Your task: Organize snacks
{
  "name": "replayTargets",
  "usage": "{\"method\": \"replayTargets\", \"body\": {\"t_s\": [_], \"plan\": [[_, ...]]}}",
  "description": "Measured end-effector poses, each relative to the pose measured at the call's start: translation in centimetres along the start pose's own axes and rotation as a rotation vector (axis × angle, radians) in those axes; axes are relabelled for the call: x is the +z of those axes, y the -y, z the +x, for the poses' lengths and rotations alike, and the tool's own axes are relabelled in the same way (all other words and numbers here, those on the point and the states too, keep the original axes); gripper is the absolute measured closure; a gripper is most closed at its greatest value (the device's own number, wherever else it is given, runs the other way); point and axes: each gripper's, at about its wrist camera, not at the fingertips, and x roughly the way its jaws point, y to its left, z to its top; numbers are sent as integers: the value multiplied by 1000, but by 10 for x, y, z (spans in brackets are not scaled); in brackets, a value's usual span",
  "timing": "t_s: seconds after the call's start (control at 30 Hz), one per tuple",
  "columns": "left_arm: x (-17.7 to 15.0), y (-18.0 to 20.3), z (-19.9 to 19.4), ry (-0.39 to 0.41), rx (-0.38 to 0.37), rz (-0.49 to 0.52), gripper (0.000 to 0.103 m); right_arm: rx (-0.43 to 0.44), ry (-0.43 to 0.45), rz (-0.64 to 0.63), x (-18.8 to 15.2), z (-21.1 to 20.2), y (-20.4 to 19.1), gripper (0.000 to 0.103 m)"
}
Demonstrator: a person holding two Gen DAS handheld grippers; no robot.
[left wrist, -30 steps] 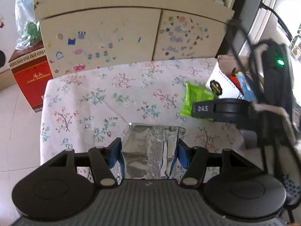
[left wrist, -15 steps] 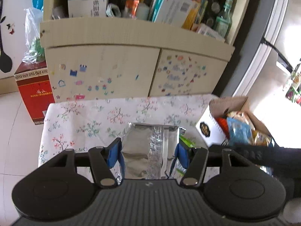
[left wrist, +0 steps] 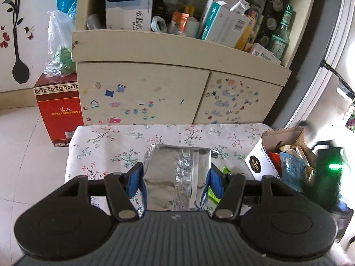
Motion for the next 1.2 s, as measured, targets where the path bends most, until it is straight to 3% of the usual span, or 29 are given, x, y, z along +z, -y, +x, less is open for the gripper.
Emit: {"method": "replayTargets", "body": {"t_s": [0.13,0.17,0.2,0.27,0.43,0.8,1.2], "plan": [[2,-3,-1,-2,-1,-8,43,-52,48,-59,2,16,-16,19],[2,-4,0,-4,11,-10,43,-59,61,-69,2,18,-18,22],[2,-5,2,-8,15,-13,43,-82,69,-93,2,20,-21,34],[2,-10,4,-19,17,-35,43,-122,89,-150,1,21,-22,44],[2,-13,6,-17,43,-55,43,-80,79,-191,1,17,-13,49],[0,-12,4,-9,52,-43,43,64,-7,-119,-1,-28,14,50],[2,23,0,39,-33,-6,43,194,107,-109,8,-120,36,50]]}}
